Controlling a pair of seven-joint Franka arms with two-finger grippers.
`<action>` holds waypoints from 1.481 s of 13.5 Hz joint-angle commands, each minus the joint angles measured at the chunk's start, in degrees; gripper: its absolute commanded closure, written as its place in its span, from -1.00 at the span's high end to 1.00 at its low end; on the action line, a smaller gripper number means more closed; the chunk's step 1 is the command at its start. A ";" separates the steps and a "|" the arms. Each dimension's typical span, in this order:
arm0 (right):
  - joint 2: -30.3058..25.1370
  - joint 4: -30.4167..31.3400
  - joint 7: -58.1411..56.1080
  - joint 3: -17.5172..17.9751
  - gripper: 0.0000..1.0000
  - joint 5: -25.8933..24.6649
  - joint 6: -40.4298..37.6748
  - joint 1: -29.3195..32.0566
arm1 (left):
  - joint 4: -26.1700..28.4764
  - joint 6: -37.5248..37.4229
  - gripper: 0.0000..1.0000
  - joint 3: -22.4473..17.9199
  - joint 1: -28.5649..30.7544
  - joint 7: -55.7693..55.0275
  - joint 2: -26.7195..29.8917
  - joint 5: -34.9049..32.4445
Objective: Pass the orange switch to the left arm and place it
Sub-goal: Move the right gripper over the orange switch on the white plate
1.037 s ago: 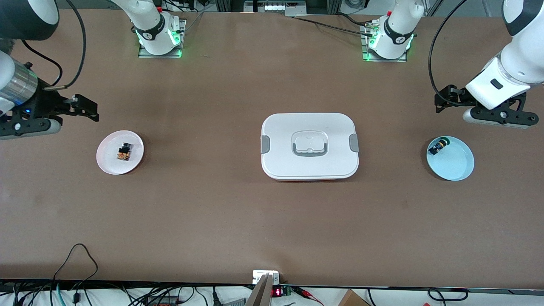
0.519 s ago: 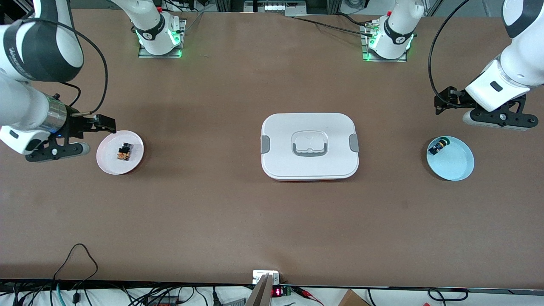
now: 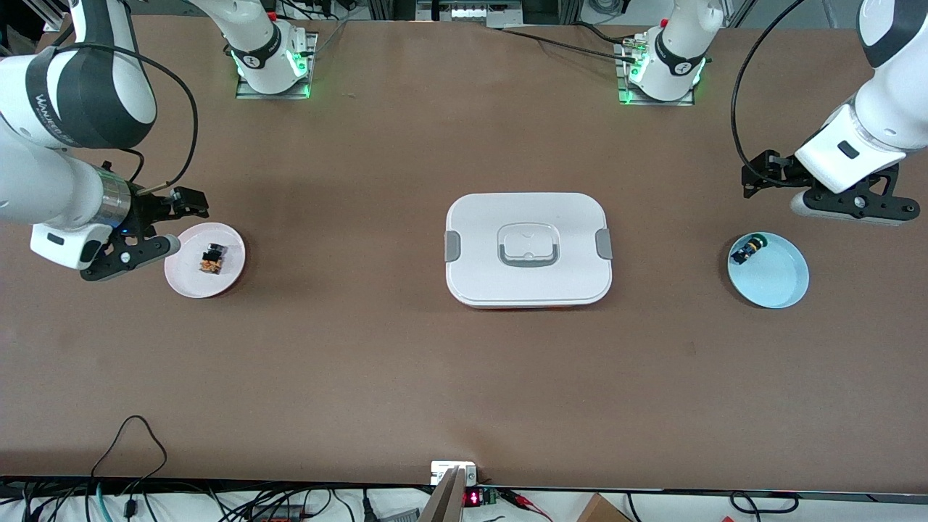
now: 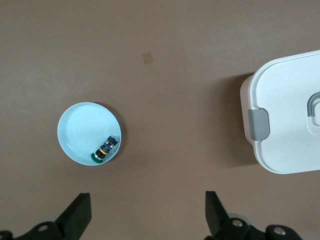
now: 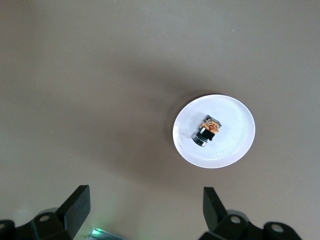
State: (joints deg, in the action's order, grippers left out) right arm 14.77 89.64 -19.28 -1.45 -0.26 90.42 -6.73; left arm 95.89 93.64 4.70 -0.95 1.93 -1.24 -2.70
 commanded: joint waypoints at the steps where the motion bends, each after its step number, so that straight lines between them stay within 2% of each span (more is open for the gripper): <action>1: -0.88 1.93 -5.39 -0.22 1.00 -0.10 -0.16 0.40 | -1.93 -0.83 1.00 -0.04 -0.10 1.33 -0.96 0.59; 7: -0.88 4.22 -16.20 -0.57 1.00 -0.36 2.92 3.64 | -1.93 -0.83 1.00 -0.13 0.07 1.41 -0.96 0.59; 11: -1.93 8.43 -23.06 -0.57 1.00 -0.36 7.31 6.90 | -1.93 -0.83 1.00 -0.13 -0.02 1.41 -0.96 0.59; 15: -7.11 20.19 -27.90 -0.66 1.00 -0.36 16.96 7.69 | -1.84 -0.83 1.00 -0.13 0.07 1.41 -0.96 0.59; 18: -7.21 25.65 -32.82 -0.57 1.00 -0.27 23.03 9.36 | -1.84 -0.92 1.00 -0.13 0.16 1.41 -0.96 0.59; 20: -7.21 31.17 -39.39 -0.57 1.00 -0.18 30.83 10.41 | -1.84 -0.83 1.00 -0.13 0.16 1.41 -0.96 0.59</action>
State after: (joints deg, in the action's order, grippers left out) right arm 9.49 114.30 -52.79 -2.45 -0.35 114.67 2.11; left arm 95.81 93.64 4.67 -0.94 1.93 -1.27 -2.70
